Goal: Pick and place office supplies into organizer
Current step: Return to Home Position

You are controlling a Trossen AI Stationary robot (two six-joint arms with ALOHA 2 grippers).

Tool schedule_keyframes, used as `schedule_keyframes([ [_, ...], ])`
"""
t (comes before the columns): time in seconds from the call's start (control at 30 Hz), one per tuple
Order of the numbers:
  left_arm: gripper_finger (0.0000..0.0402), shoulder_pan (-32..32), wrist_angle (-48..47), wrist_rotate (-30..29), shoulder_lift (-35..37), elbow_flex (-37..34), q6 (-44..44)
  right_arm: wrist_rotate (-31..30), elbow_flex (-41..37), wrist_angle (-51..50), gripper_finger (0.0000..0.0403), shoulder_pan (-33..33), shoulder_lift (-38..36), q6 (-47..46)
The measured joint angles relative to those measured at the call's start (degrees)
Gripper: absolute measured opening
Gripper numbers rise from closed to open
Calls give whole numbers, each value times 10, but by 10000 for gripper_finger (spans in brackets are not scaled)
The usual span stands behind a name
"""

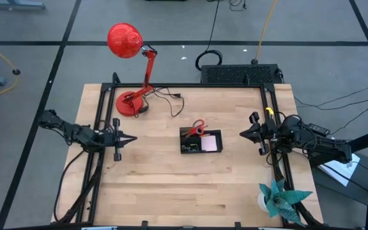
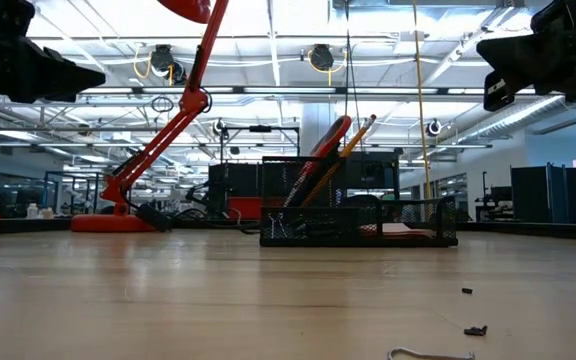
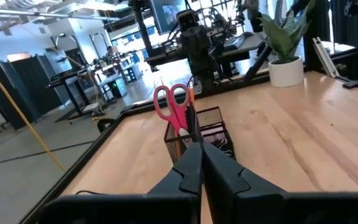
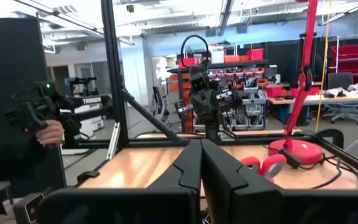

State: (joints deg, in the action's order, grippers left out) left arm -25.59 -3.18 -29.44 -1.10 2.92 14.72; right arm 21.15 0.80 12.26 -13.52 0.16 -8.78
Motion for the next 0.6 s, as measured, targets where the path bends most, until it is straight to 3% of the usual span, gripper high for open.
schedule_keyframes([
  [0.6,26,0,0,24,0,0,-31,0,0,-14,8,0,0,5],
])
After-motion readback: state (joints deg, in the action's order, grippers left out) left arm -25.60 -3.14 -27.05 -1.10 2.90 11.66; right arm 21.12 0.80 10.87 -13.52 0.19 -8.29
